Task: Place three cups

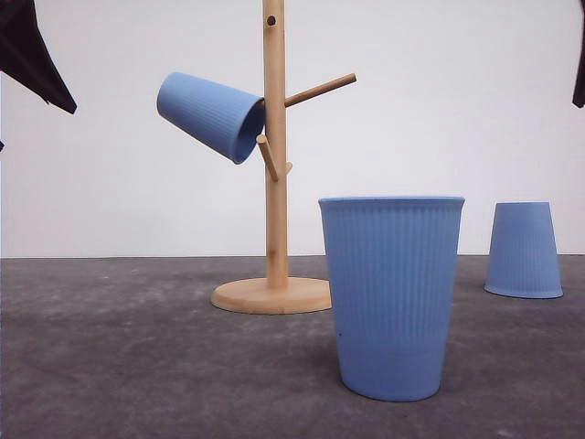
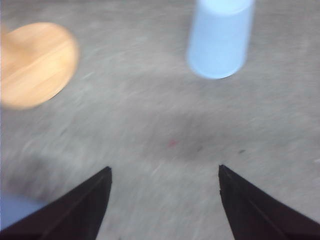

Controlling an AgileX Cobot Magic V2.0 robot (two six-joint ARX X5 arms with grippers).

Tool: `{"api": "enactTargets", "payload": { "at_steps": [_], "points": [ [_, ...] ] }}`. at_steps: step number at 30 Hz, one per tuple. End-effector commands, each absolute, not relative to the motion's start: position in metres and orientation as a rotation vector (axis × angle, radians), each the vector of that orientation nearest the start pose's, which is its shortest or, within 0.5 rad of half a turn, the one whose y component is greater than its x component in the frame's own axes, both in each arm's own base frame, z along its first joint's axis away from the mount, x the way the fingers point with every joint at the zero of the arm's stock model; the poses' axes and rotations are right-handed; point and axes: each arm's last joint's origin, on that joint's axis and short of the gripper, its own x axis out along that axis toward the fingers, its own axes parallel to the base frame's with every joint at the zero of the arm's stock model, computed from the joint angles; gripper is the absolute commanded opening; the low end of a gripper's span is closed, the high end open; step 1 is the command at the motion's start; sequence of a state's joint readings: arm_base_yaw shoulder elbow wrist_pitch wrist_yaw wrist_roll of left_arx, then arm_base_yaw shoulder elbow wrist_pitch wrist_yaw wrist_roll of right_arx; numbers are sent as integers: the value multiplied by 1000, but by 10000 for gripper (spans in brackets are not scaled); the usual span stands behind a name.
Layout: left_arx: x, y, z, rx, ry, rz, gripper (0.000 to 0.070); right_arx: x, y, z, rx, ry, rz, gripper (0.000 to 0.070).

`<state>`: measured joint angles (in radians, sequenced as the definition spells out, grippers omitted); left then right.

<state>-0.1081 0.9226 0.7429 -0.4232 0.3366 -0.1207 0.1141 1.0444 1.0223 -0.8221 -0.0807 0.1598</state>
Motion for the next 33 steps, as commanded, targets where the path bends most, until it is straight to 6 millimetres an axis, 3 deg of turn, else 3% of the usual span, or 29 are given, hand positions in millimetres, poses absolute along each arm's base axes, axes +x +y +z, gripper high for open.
{"api": "enactTargets", "payload": {
  "at_steps": [1, 5, 11, 15, 22, 28, 33],
  "points": [
    [190, -31, 277, -185, 623, -400, 545, 215, 23, 321, 106, 871, 122, 429],
    [190, -31, 277, -185, 623, -400, 545, 252, 16, 326, 89, 899, 119, 441],
    [190, -31, 277, -186, 623, -400, 545, 304, 10, 320, 62, 923, 119, 544],
    [190, -31, 277, -187, 624, -399, 545, 335, 7, 308, 70, 905, 135, 576],
    [190, -31, 277, -189, 624, -398, 545, 370, 3, 272, 82, 900, 138, 645],
    [190, -31, 277, -189, 624, -398, 544, 390, 0, 242, 83, 919, 122, 642],
    [190, -31, 277, -202, 627, -390, 544, 396, 0, 228, 86, 956, 122, 531]
  ]
}}
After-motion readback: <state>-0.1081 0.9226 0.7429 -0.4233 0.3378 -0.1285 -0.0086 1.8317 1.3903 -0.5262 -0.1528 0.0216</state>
